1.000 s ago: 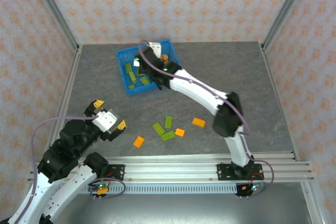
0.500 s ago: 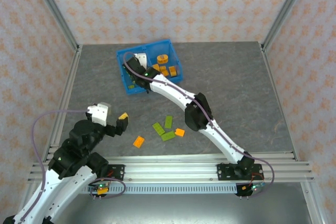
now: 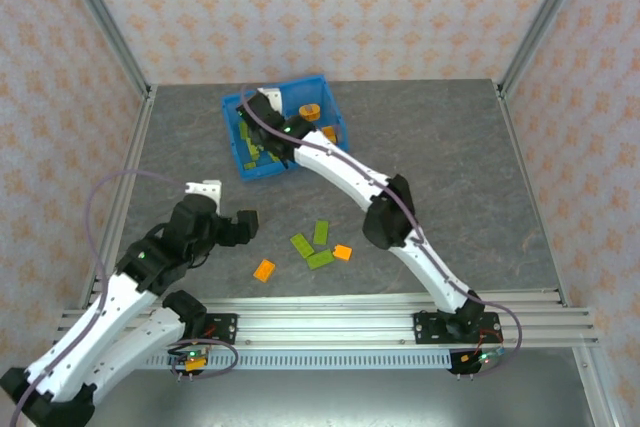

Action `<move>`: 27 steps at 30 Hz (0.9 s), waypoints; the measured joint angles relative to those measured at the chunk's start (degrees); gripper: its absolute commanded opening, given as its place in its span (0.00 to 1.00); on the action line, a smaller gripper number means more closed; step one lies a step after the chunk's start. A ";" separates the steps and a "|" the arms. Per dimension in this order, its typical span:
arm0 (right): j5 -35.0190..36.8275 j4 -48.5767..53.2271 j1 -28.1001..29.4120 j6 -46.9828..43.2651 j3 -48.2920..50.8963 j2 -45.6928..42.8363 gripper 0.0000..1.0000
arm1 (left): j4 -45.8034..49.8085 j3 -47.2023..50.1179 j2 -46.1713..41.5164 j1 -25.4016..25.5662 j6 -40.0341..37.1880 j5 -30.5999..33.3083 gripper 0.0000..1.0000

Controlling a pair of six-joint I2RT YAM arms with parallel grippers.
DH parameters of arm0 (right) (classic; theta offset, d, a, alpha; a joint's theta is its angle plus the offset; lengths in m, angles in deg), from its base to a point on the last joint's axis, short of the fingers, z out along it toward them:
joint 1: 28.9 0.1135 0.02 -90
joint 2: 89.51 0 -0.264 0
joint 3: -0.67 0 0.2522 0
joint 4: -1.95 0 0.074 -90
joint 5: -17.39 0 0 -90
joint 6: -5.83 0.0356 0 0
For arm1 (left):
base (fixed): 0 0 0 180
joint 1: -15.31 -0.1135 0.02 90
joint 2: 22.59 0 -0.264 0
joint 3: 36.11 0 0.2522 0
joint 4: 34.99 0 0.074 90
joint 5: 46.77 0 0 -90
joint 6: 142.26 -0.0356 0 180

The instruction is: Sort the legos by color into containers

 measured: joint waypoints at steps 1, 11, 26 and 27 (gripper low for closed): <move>-0.81 0.46 -0.17 -0.28 3.56 -4.13 0.41 | 0.55 -0.02 2.23 0.00 1.14 -2.47 0.97; -26.12 -2.08 -4.98 -9.66 51.76 -51.43 0.85 | 1.66 1.53 18.53 7.72 5.11 -16.28 0.89; -39.80 8.17 -4.28 -12.52 72.13 -68.52 0.93 | -1.29 2.16 39.60 16.76 4.79 -15.08 0.66; -39.78 8.17 -4.28 -12.35 72.17 -68.94 0.93 | -1.29 2.21 39.60 16.98 4.83 -14.53 0.63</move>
